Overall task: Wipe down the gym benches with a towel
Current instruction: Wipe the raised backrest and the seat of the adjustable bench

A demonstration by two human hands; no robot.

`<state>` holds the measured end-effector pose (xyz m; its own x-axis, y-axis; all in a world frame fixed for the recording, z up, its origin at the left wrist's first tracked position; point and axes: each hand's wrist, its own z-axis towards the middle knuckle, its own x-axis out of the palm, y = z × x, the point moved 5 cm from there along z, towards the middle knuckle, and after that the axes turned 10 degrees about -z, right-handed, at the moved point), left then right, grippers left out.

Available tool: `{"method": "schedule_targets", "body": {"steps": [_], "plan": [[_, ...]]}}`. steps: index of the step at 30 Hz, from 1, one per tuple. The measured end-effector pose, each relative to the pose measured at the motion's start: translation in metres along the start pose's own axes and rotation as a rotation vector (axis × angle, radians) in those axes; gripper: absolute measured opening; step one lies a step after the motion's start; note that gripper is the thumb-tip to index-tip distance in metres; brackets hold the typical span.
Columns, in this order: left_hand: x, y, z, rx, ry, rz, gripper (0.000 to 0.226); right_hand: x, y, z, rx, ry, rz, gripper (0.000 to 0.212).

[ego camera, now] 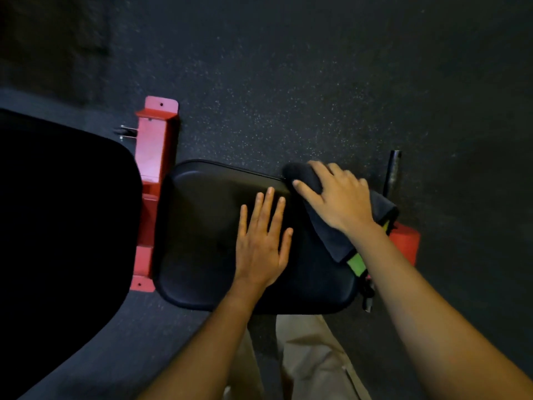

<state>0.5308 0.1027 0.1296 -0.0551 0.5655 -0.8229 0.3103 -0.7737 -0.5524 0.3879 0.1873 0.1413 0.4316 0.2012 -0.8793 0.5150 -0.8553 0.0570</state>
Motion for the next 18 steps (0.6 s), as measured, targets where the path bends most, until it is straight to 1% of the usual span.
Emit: {"method": "schedule_targets", "body": {"steps": [2, 6, 10, 14, 18], "plan": [[-0.008, 0.013, -0.006, -0.061, -0.024, 0.000, 0.052, -0.005, 0.030, 0.013, -0.060, 0.011, -0.033, 0.063], [-0.029, 0.046, -0.025, -0.153, -0.084, -0.015, 0.052, -0.009, 0.081, 0.024, -0.105, -0.008, -0.039, 0.061], [-0.043, 0.076, -0.042, -0.190, -0.091, 0.067, 0.052, -0.015, 0.120, 0.034, -0.148, -0.022, -0.005, 0.060], [-0.047, 0.087, -0.048, -0.210, -0.110, 0.088, 0.052, -0.018, 0.154, 0.043, -0.182, -0.040, -0.028, 0.060], [-0.045, 0.089, -0.049, -0.215, -0.101, 0.082, 0.051, -0.020, 0.181, 0.044, -0.272, -0.123, -0.063, 0.059]]}}
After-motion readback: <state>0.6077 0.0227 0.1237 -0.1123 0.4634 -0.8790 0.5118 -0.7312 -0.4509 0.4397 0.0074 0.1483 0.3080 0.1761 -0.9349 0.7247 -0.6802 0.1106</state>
